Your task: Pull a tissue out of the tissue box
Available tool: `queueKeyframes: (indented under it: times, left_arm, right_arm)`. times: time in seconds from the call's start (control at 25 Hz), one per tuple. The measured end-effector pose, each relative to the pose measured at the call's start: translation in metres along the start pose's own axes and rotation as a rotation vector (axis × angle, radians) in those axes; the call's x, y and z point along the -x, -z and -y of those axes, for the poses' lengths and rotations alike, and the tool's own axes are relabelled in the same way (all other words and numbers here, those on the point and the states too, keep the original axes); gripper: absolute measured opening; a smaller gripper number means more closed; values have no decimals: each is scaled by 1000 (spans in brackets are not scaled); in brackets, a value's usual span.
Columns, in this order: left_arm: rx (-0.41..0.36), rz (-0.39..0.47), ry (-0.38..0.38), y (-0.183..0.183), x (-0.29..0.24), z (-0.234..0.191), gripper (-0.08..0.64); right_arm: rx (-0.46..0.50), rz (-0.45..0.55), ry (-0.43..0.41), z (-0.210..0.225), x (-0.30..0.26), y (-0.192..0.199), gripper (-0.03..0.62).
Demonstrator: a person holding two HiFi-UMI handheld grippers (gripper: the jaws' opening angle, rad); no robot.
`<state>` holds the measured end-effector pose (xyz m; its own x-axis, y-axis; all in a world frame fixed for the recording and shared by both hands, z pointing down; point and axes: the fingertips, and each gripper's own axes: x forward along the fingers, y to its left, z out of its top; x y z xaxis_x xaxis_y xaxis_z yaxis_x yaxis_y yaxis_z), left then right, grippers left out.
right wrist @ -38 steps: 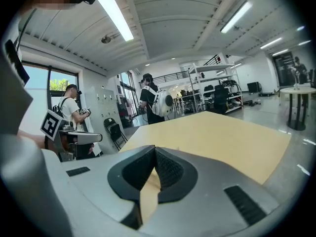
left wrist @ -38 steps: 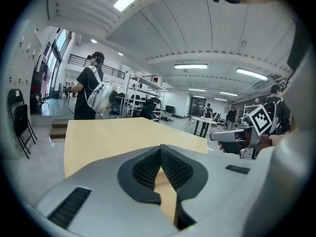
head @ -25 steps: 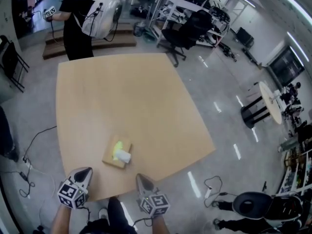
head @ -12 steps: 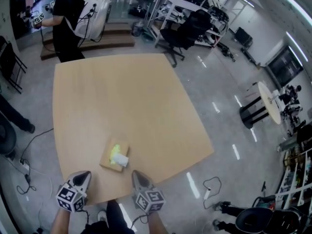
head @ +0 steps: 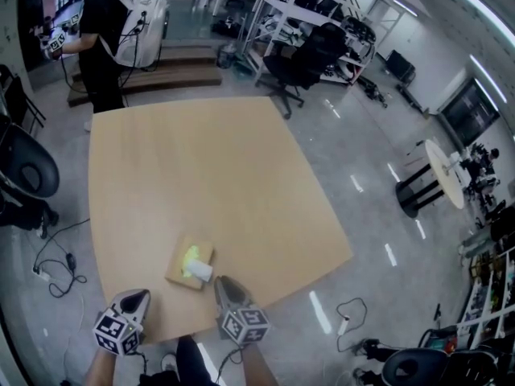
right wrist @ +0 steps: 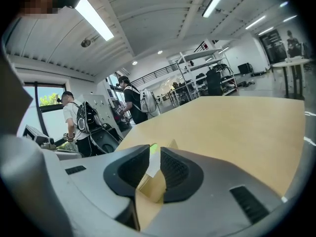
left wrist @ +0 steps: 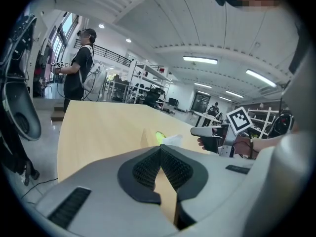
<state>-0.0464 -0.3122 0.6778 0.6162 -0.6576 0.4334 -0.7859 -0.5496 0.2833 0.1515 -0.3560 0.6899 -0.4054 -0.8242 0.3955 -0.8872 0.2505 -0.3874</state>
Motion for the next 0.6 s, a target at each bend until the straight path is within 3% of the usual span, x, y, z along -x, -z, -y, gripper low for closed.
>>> queueKeyframes:
  times: [0.28,0.6]
  left_arm:
    - [-1,-1,-19,4,6,-9,8]
    - [2,-1,-25,4,2,-14,8]
  right_arm:
    - [-38,-37,-44,-5,-23,12,201]
    - [-57,-72,-65,-3,-53,22,201]
